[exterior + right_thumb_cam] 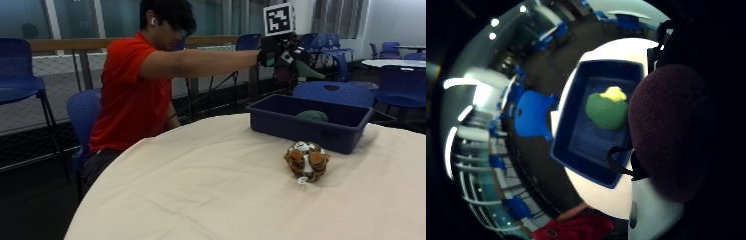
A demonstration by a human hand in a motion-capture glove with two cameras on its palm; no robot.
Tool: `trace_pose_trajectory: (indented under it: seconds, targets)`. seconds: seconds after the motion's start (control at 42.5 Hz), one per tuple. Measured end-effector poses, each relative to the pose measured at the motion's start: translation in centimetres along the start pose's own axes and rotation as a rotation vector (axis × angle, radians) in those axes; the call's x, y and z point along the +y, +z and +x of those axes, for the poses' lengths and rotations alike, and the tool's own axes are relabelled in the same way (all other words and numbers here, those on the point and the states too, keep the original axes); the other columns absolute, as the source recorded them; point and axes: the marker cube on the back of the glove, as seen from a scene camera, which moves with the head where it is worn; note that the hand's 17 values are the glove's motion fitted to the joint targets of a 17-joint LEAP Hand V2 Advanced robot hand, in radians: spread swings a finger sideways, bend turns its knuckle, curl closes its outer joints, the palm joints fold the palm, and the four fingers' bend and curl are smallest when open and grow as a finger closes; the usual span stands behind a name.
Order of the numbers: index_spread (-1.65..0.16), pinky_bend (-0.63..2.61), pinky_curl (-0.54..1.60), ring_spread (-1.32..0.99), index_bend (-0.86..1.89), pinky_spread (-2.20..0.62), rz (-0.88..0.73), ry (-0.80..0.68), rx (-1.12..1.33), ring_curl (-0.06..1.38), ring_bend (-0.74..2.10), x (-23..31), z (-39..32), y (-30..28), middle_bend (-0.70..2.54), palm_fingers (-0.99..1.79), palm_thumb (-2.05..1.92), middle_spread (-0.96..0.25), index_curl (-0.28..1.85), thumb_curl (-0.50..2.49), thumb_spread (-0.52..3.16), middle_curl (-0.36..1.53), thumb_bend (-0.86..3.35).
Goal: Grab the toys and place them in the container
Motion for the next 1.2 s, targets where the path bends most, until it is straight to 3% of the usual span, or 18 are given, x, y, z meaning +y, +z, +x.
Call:
trace_pose_trajectory:
  seconds: [0.165,0.259,0.4,0.494,0.588,0.659,0.964,1.2]
  targets:
    - [-0.39,0.96,0.33,-0.52,0.21,-0.44,0.007,-0.211,-0.076,0.35,0.59,-2.6,-6.9,-1.2,0.51,0.85,0.62,-0.45,0.57,0.74,0.89,0.47,0.12]
    - [-0.40,0.96,0.33,-0.52,0.19,-0.44,0.005,-0.260,-0.092,0.36,0.59,-3.5,-9.3,-0.8,0.50,0.84,0.63,-0.46,0.59,0.76,0.89,0.48,0.11]
    - [-0.41,0.97,0.34,-0.52,0.17,-0.42,-0.023,-0.056,-0.124,0.36,0.57,-5.2,-11.3,1.3,0.48,0.80,0.63,-0.47,0.62,0.78,0.90,0.50,0.10]
    - [-0.41,1.02,0.38,-0.43,0.19,-0.28,-0.076,-0.155,-0.053,0.36,0.45,-4.8,-11.3,3.3,0.38,0.38,0.52,-0.43,0.66,0.74,1.03,0.49,0.04]
    - [-0.40,1.23,0.44,-0.28,0.06,-0.16,-0.184,-0.183,-0.133,0.33,0.32,-4.0,-12.5,4.2,0.11,-0.11,0.25,-0.28,0.61,0.63,1.09,0.42,-0.11]
    - [-0.37,1.37,0.44,-0.18,0.02,-0.08,-0.222,-0.239,-0.236,0.29,0.20,-3.4,-13.1,4.1,0.06,-0.29,0.10,-0.19,0.52,0.56,1.09,0.36,-0.12]
    - [-0.35,1.44,0.43,0.00,0.11,0.08,-0.167,-0.111,-0.242,0.23,0.15,-3.1,-6.2,4.7,0.09,-0.31,-0.16,-0.07,0.36,0.39,0.99,0.26,-0.13]
    - [-0.35,1.37,0.39,0.03,0.13,0.13,-0.195,0.121,-0.161,0.20,0.14,-3.3,3.8,9.3,0.10,-0.29,-0.16,-0.06,0.33,0.30,0.93,0.23,-0.12]
